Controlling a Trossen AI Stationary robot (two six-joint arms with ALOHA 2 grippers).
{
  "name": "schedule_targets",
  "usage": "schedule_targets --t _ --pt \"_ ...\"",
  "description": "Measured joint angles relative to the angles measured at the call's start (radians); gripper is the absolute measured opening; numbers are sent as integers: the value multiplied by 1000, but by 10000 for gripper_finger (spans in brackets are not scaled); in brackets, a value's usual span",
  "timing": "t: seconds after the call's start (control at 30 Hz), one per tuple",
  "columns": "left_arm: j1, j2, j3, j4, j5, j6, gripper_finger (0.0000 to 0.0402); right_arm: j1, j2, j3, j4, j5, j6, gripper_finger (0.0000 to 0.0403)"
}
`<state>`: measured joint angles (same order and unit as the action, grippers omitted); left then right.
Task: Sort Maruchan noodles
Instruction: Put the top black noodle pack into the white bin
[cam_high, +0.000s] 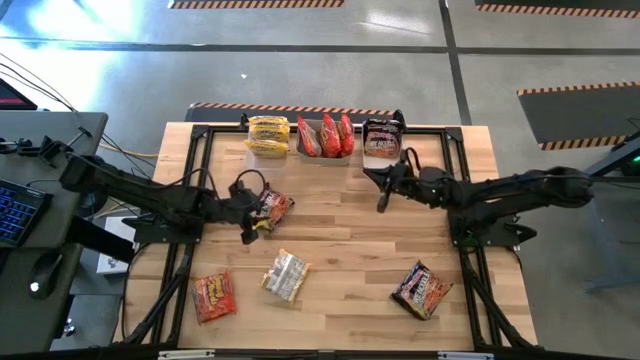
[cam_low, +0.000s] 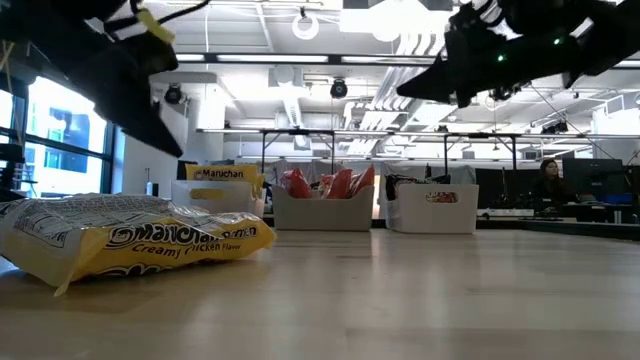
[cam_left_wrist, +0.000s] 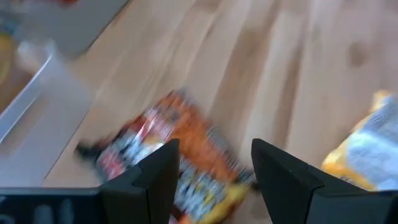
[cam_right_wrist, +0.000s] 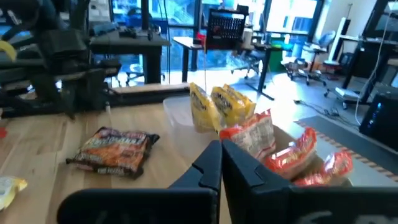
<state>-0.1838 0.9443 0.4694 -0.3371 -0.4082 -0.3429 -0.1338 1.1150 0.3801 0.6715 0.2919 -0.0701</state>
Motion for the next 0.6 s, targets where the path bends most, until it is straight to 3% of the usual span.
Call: schedule_targets --t 0.2,0.4,0.6 --pt "75 0 48 -204 5 -139 190 55 -45 0 -68 53 34 0" --pt "218 0 48 -237 172 -197 189 83 -44 0 -63 53 48 0" --pt "329 0 18 -249 280 -136 203 110 -44 0 -63 53 65 0"
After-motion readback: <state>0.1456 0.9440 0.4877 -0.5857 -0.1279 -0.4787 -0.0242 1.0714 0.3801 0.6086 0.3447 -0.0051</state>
